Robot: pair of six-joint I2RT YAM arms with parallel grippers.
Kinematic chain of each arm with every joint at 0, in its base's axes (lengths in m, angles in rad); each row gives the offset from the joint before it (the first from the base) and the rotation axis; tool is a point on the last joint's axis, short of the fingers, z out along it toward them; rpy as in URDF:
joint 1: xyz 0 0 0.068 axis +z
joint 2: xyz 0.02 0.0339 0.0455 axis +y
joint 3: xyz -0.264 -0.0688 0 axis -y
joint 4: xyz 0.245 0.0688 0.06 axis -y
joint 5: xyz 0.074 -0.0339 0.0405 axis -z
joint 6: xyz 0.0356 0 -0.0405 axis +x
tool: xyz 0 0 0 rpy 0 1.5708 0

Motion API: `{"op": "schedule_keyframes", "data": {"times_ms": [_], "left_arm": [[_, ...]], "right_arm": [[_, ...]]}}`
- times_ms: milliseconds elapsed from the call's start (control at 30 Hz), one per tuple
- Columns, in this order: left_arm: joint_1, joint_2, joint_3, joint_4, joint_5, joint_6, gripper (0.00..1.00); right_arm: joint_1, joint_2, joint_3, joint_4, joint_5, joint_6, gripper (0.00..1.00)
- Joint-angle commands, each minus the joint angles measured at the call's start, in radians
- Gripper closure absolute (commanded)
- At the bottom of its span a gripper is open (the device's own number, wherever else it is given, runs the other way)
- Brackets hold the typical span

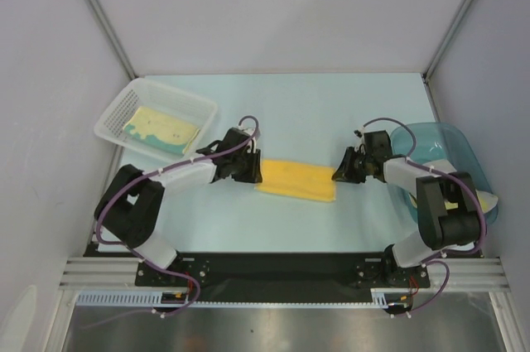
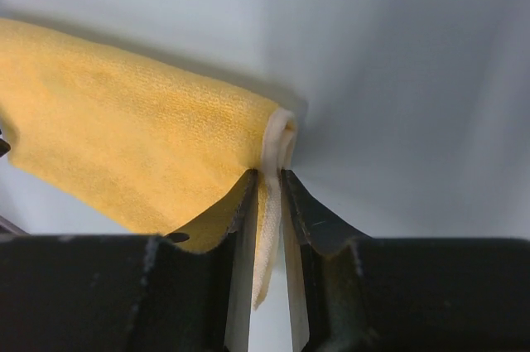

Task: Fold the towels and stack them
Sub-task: Fold the towel, then neatly place the folded towel into the bin

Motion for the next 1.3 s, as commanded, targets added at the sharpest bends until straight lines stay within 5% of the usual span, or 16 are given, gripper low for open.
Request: {"op": "schedule_keyframes", "data": {"times_ms": [0, 100, 233, 500, 867, 1267], "left_arm": [[0.01, -0.004, 0.051, -0.017, -0.072, -0.014, 0.64], [0.049, -0.027, 0.082, -0.062, -0.073, -0.014, 0.62], [0.111, -0.024, 0.091, -0.001, 0.127, 0.018, 0.51], [0.116, 0.101, 0.105, 0.041, 0.252, 0.052, 0.49], [0.114, 0.168, 0.069, 0.044, 0.211, 0.032, 0.5], [0.07, 0.22, 0.05, 0.075, 0.191, -0.029, 0.51]], "right_arm": [[-0.004, -0.023, 0.069, -0.006, 0.036, -0.051, 0.77], [-0.003, -0.064, 0.096, -0.081, 0.05, -0.057, 0.76], [0.02, -0.152, 0.096, -0.139, 0.044, -0.048, 0.74], [0.189, -0.17, 0.018, 0.037, -0.06, 0.059, 0.73], [0.229, -0.055, -0.124, 0.241, -0.099, 0.073, 0.74], [0.232, -0.068, -0.155, 0.258, -0.097, 0.076, 0.74]]}}
